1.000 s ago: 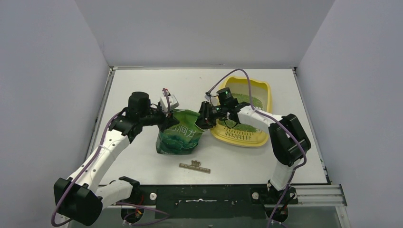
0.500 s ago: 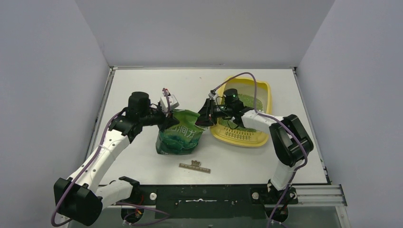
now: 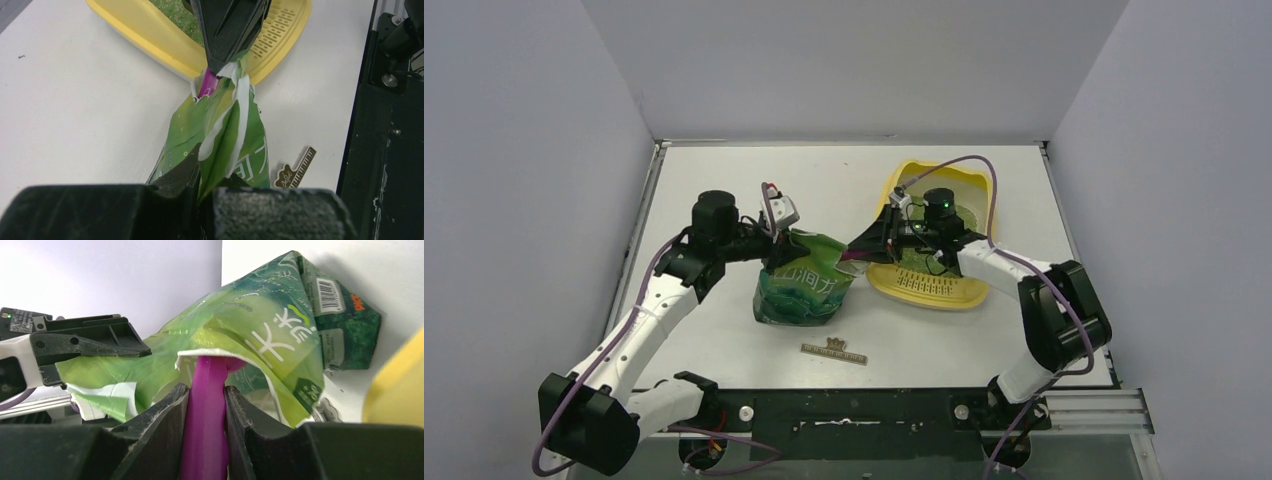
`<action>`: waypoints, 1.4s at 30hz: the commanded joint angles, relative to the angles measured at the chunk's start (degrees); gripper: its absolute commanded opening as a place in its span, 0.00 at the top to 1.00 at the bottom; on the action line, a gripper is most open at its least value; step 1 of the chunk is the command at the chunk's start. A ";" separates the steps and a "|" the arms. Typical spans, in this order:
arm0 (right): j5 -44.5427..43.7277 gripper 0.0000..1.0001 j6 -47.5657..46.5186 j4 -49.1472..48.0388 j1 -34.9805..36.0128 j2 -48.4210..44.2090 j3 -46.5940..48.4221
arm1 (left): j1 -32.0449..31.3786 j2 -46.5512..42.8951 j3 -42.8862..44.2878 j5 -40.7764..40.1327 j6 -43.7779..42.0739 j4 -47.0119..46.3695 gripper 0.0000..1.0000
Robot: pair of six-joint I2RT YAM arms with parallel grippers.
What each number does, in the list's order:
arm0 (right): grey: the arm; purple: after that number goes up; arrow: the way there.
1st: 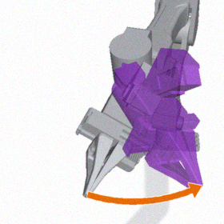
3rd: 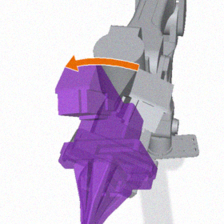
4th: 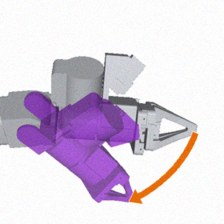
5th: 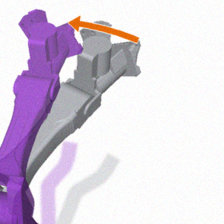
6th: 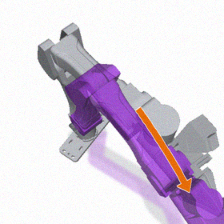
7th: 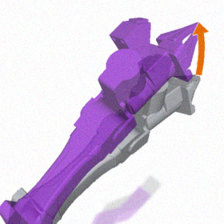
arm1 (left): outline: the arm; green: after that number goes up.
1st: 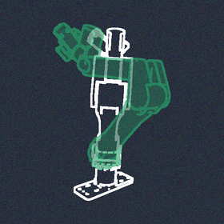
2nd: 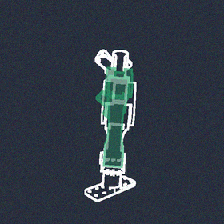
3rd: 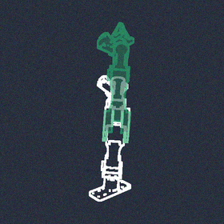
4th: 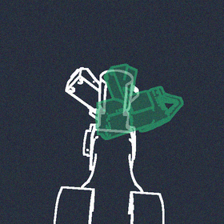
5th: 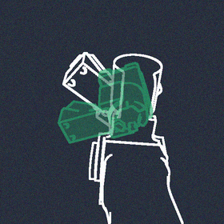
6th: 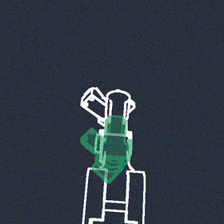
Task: Fill the litter box with clean litter
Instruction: 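Scoop the cat litter from the cat litter bag.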
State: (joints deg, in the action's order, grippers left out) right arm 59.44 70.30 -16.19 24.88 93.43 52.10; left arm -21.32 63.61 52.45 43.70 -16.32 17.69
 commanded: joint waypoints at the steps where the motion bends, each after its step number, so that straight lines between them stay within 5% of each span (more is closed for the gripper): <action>1: 1.03 1.00 1.05 -4.27 -3.55 -6.46 -1.56 | -1.00 0.34 1.44 5.80 2.68 -8.75 1.00; 7: 0.64 1.00 -1.07 -0.21 -4.22 -9.83 -3.43 | -1.04 0.80 2.91 4.77 0.77 -7.17 1.00; 16: 1.80 1.00 -2.65 1.88 -4.75 -12.55 -6.03 | -1.03 -8.49 -6.06 -3.74 0.41 -7.35 1.00; 22: 2.48 1.00 -1.29 0.85 -6.06 -14.67 -6.95 | -1.04 -11.46 -8.03 -6.50 0.36 -7.06 0.82; 28: 1.64 1.00 -0.69 1.10 -6.88 -17.04 -9.15 | -1.00 -9.75 -6.25 -6.52 0.50 -5.79 0.75; 36: 3.00 1.00 -4.85 6.87 -9.75 -20.53 -11.63 | -1.01 -9.85 -5.96 -8.02 0.41 -4.69 0.82; 42: 0.77 1.00 -0.95 2.09 -9.55 -20.84 -12.46 | -1.03 -9.09 -5.63 -7.13 0.62 -4.85 0.89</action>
State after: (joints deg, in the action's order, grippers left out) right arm 59.59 67.13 -9.13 14.96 74.32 39.77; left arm -22.04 54.24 44.47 35.88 -15.66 13.69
